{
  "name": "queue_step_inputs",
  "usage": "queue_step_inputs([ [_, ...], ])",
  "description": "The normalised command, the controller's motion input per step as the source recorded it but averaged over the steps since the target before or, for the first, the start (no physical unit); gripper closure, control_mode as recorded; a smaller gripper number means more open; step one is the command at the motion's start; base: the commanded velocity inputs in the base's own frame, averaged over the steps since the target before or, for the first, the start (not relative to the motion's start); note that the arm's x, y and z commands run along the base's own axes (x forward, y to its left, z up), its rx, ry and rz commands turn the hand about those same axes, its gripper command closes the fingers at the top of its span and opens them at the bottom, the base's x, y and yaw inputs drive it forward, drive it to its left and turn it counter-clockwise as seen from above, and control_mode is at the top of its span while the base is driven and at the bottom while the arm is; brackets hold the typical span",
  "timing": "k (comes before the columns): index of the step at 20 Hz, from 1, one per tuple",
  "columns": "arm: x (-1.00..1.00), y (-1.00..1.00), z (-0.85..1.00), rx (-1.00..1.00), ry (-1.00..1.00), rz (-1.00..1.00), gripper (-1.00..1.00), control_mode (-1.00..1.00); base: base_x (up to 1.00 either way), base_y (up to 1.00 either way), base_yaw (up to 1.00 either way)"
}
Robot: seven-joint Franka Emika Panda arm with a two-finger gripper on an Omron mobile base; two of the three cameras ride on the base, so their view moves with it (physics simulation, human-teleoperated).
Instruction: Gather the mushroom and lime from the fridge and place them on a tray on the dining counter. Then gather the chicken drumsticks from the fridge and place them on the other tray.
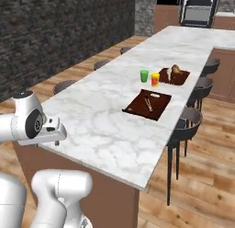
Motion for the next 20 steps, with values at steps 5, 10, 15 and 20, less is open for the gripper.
queue_step_inputs([
  [5, 0.00, 0.00, 0.00, 0.00, 0.00, 0.00, -1.00, 1.00, 0.16, 1.00, -0.32],
  [10, 0.00, 0.00, 0.00, 0.00, 0.00, 0.00, -1.00, 1.00, 0.12, 1.00, -0.23],
  [15, 0.00, 0.00, 0.00, 0.00, 0.00, 0.00, -1.00, 1.00, 0.13, 1.00, -0.22],
  [20, 0.00, 0.00, 0.00, 0.00, 0.00, 0.00, -1.00, 1.00, 0.18, 1.00, -0.23],
])
